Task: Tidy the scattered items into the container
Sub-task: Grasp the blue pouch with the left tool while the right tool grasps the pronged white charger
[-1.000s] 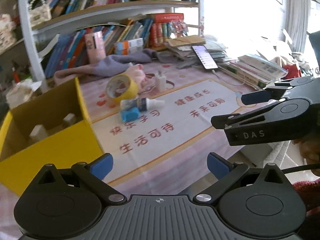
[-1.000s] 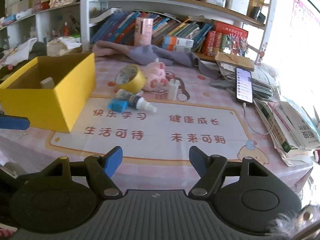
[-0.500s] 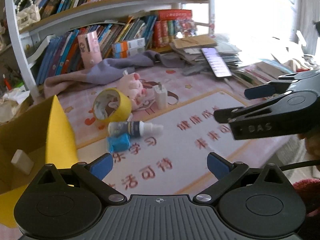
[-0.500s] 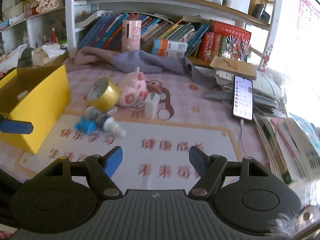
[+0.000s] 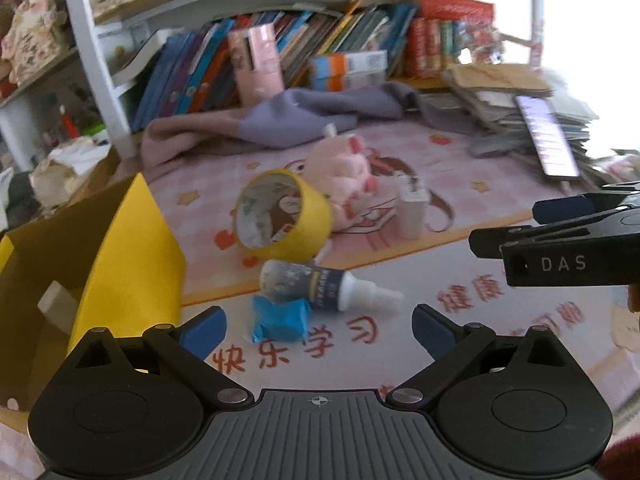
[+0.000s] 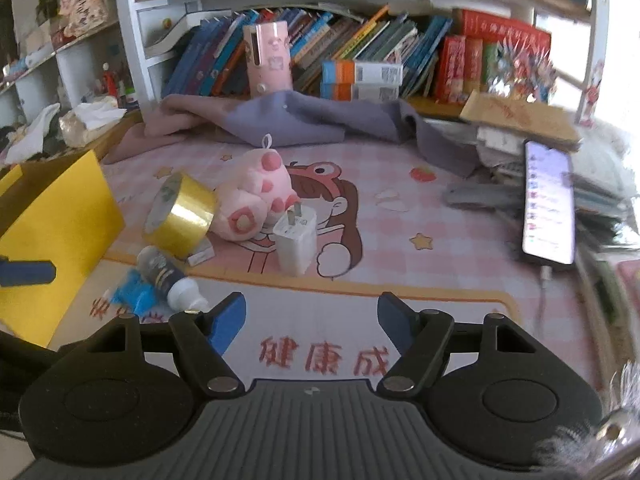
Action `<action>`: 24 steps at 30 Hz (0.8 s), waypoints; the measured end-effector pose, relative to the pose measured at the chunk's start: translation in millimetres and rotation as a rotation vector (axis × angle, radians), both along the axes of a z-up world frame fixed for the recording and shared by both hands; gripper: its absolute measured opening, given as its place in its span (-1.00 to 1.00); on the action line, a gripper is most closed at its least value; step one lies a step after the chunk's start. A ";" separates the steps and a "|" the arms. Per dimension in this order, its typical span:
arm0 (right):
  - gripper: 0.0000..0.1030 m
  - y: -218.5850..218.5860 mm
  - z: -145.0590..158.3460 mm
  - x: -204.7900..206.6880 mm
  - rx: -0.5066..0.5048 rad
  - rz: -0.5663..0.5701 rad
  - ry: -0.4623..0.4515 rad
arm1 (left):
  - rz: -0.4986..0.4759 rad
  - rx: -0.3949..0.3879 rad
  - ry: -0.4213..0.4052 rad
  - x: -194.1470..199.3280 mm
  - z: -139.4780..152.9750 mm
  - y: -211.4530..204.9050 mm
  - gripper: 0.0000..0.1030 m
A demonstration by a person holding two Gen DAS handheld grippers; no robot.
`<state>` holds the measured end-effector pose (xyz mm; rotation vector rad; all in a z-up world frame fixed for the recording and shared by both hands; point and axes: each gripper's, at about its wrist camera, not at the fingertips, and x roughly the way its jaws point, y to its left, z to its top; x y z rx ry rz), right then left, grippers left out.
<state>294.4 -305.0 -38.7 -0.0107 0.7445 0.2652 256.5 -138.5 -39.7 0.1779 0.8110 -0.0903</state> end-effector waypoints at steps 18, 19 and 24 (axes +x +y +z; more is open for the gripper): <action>0.28 29.5 -34.7 88.3 0.016 0.042 0.023 | 0.152 0.012 0.166 57.7 -44.1 17.7 0.24; 0.26 31.0 -36.3 90.1 0.013 0.049 0.026 | 0.161 0.006 0.173 59.4 -45.4 20.3 0.16; 0.05 32.6 -44.1 99.1 0.008 0.058 0.046 | 0.186 -0.057 0.189 65.4 -46.9 32.2 0.06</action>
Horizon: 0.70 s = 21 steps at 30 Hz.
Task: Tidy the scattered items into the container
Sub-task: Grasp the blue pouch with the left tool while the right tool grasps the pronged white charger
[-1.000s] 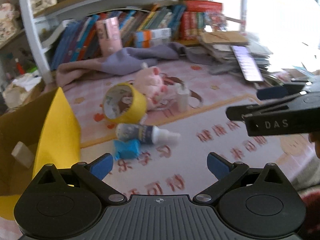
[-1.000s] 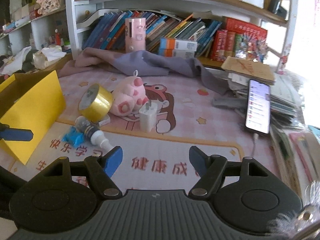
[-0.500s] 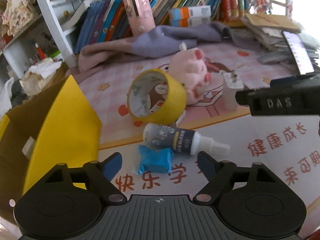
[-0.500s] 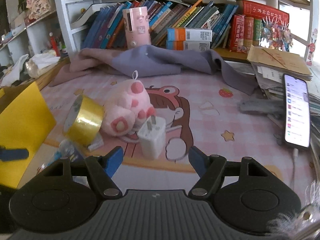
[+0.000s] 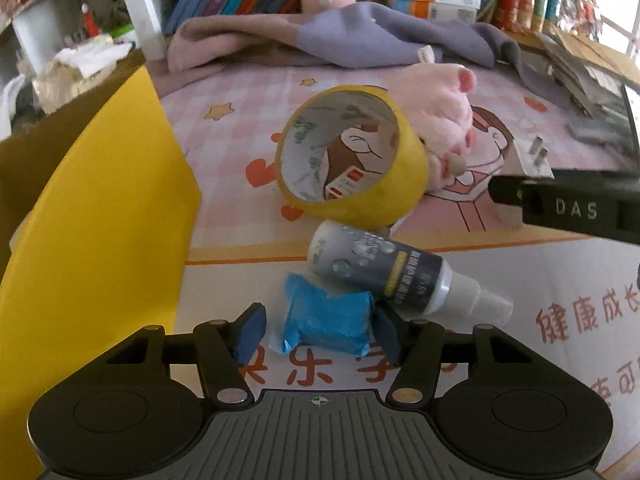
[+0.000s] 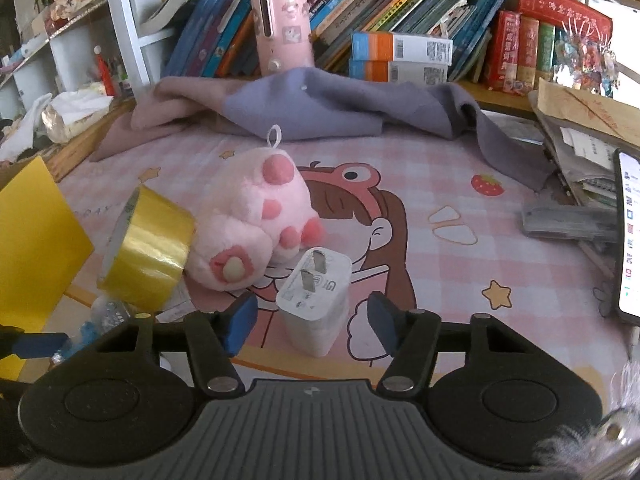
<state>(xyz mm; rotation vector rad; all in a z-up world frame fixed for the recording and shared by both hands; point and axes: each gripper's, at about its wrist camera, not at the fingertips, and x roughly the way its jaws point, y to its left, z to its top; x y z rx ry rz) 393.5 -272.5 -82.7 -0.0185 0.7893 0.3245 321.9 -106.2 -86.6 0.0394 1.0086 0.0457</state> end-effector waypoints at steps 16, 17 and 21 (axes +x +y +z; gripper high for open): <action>-0.27 4.1 -13.4 10.6 -0.027 -0.003 0.002 | -0.044 -0.067 0.002 -5.3 7.0 -9.6 -0.21; -0.28 3.9 -14.4 11.5 -0.027 -0.003 0.007 | -0.047 -0.068 0.000 -6.4 8.4 -10.1 -0.21; -0.42 -0.3 -12.6 10.9 -0.011 -0.003 0.013 | -0.050 -0.067 -0.012 -11.3 13.2 -11.5 -0.22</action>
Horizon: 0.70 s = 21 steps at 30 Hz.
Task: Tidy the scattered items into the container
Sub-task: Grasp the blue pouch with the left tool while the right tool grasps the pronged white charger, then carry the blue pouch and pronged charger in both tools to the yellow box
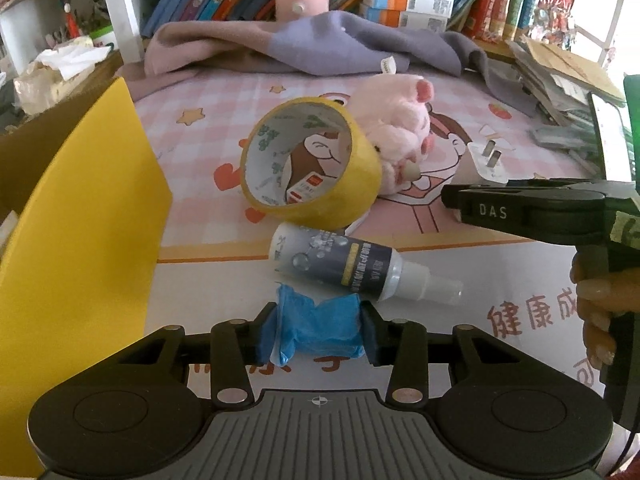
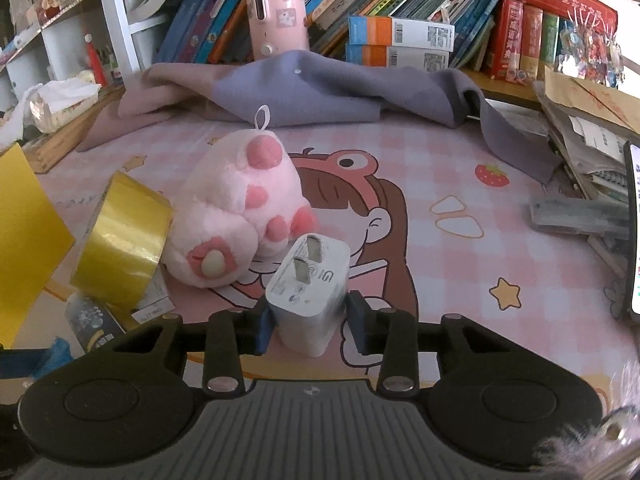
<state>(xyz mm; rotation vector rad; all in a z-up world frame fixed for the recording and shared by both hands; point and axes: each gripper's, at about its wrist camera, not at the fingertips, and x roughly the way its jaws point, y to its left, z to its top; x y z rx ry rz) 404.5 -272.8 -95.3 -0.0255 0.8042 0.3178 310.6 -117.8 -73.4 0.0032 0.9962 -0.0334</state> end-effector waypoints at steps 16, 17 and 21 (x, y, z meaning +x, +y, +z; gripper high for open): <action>-0.50 -32.3 37.4 -56.1 0.034 0.122 -0.034 | -0.112 -0.002 -0.074 -32.6 37.5 -22.7 -0.22; -0.50 -36.1 41.0 -60.0 0.032 0.125 -0.036 | -0.117 -0.010 -0.081 -34.9 41.4 -22.5 -0.22; -0.50 -52.4 59.8 -79.0 0.037 0.129 -0.047 | -0.130 -0.044 -0.125 -46.8 62.1 -21.6 -0.22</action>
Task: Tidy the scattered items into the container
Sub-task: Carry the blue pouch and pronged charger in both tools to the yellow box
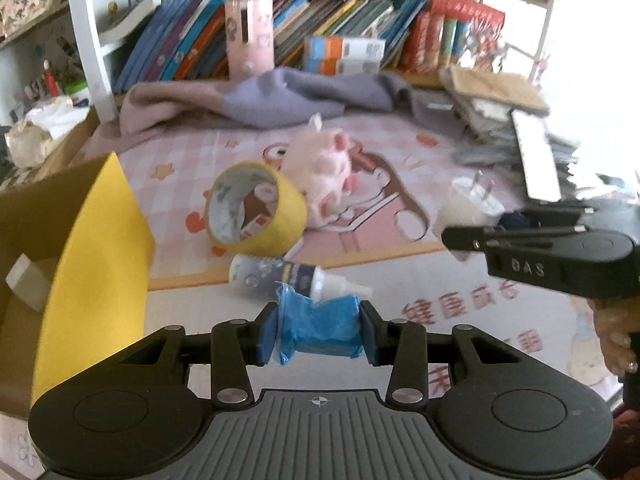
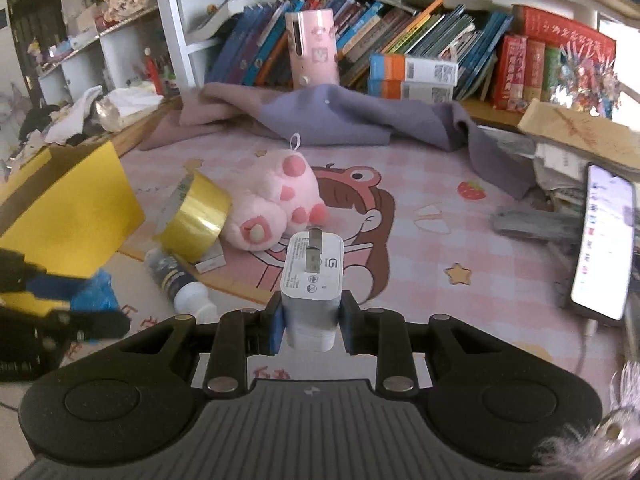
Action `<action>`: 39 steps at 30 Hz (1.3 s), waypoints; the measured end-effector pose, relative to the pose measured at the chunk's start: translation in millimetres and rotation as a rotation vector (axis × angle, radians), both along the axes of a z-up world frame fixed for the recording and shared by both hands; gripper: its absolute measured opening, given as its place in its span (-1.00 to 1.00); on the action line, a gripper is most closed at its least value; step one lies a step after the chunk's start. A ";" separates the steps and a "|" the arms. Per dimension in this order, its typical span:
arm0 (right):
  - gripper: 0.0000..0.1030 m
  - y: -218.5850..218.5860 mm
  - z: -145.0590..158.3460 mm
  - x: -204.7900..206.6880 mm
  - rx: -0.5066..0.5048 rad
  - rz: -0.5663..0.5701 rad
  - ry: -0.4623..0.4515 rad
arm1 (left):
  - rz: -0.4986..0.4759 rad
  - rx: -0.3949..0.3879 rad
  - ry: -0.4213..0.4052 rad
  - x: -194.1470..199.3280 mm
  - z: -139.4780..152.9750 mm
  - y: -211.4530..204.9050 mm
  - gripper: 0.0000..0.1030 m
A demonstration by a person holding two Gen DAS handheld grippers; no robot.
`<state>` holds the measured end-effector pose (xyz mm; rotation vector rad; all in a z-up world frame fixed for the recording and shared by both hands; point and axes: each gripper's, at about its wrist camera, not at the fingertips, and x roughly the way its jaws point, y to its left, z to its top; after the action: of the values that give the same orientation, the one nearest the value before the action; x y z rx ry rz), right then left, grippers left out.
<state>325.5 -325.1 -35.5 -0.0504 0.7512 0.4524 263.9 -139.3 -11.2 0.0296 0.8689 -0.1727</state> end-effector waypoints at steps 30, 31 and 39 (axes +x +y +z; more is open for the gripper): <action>-0.50 91.7 71.8 -143.7 0.000 -0.009 -0.022 | -0.163 -0.096 -0.188 -120.0 53.1 107.1 -0.22; -0.50 98.3 72.4 -150.8 -0.002 -0.011 -0.021 | -0.159 -0.103 -0.186 -126.3 52.5 113.8 -0.22; -0.50 147.8 68.1 -204.4 -0.027 -0.043 -0.001 | -0.139 -0.151 -0.162 -174.6 38.9 164.0 -0.22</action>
<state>121.1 -177.3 32.6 -0.0598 0.7561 0.4013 89.3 24.6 27.6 -0.0367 0.6902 -0.3611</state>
